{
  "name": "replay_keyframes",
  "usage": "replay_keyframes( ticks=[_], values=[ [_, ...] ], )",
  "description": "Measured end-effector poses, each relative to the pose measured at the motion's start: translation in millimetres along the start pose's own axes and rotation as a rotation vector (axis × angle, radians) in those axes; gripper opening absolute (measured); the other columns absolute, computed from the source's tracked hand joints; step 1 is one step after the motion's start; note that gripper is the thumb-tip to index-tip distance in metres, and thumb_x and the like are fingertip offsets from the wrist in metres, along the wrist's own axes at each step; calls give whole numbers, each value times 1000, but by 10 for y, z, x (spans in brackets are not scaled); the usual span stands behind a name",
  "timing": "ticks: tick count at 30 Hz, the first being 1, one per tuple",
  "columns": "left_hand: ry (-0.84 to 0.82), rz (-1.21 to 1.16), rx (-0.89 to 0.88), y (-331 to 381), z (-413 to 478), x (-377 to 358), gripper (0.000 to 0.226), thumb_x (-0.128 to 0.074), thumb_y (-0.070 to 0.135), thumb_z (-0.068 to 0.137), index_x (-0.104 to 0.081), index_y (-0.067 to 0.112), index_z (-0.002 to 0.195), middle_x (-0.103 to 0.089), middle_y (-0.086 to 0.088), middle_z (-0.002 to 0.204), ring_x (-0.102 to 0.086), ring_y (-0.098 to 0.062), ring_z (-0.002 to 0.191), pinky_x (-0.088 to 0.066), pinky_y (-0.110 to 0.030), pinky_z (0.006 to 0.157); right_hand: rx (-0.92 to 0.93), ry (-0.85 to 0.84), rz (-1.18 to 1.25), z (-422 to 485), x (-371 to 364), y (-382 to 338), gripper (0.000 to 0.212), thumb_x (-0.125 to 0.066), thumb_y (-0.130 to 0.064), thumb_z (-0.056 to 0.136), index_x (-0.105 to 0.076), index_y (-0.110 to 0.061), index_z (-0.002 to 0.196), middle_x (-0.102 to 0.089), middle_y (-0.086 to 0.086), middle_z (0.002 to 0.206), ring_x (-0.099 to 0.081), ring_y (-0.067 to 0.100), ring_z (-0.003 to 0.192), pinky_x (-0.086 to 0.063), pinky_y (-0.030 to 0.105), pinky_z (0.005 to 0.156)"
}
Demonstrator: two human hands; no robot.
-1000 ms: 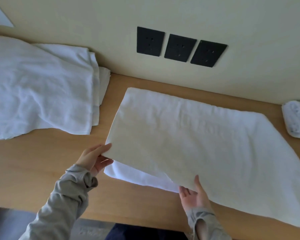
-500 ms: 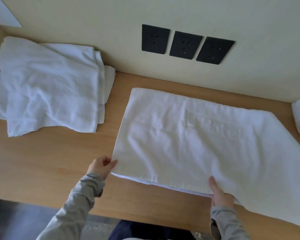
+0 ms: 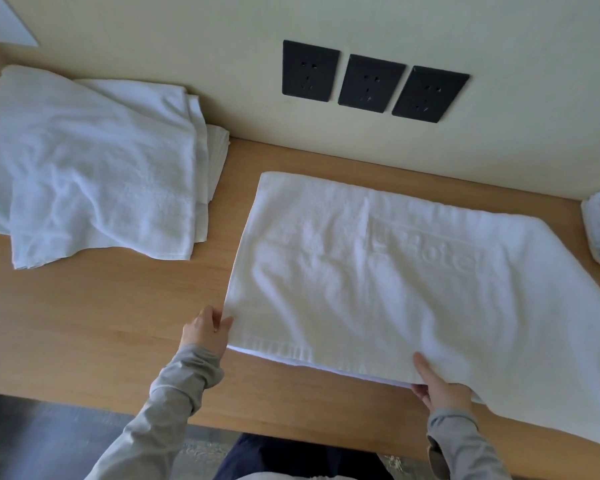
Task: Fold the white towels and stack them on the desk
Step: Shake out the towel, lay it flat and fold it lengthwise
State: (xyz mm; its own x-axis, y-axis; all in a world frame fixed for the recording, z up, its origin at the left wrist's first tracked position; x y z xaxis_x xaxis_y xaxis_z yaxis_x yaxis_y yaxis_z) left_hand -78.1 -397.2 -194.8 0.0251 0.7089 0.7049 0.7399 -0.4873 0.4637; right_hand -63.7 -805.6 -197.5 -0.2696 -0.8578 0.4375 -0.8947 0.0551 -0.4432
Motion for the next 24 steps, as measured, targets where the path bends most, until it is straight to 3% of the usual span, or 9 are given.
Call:
replay_keyframes(
  ticks=[2, 4, 11, 15, 19, 24],
  values=[
    [31, -39, -5, 10, -33, 22, 25, -62, 31, 88, -52, 9, 92, -56, -4, 83, -55, -30, 84, -34, -28, 71, -101, -81, 186, -28, -17, 69, 21, -75, -13, 78, -56, -5, 75, -60, 14, 73, -58, 25, 67, -56, 29, 52],
    [40, -61, -12, 10, -57, 49, 37, -71, 41, 79, -50, 13, 93, -56, 0, 84, -55, -24, 81, -37, -28, 71, -163, -141, 271, -84, -17, 129, 16, -72, -3, 79, -56, -3, 78, -65, 17, 66, -62, 23, 61, -52, 23, 40],
    [55, -4, -6, -109, -8, 97, 24, -75, 26, 77, -55, 14, 73, -55, 4, 65, -49, -19, 65, -34, -28, 64, -176, -159, 300, -135, -20, 154, 14, -69, 3, 80, -56, 1, 74, -63, 13, 47, -63, 18, 39, -51, 21, 38],
    [57, -3, 14, -109, 4, 68, 23, -76, 26, 76, -59, 12, 81, -65, -7, 81, -52, -20, 69, -39, -29, 68, -181, -154, 294, -136, -32, 158, 17, -71, 0, 78, -56, -2, 72, -61, 16, 63, -62, 25, 57, -55, 26, 41],
    [-7, -72, 110, -142, 18, 54, 53, -80, 39, 69, -52, 11, 105, -60, -3, 93, -59, -26, 84, -49, -36, 81, -171, -58, 412, -145, 99, 214, 20, -76, -3, 75, -58, 0, 84, -61, 19, 80, -60, 29, 70, -58, 34, 47],
    [-85, -106, 90, 67, 61, -34, 49, -75, 50, 71, -63, 9, 94, -63, -7, 84, -57, -28, 75, -41, -30, 69, -163, 19, 550, -21, 348, 150, 27, -75, -21, 78, -55, -6, 87, -61, 15, 102, -60, 29, 92, -53, 37, 84]
  ],
)
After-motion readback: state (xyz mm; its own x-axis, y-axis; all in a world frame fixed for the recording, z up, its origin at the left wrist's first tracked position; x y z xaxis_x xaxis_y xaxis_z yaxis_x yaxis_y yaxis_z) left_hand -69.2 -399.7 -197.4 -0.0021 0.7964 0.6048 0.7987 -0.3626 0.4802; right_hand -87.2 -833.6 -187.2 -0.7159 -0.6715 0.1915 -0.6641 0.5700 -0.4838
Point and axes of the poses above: each hand's wrist, its own z-axis towards the middle knuckle, its own x-axis out of the back of the hand, y = z × x, the point moved 5 cm from there along z, towards the middle knuckle
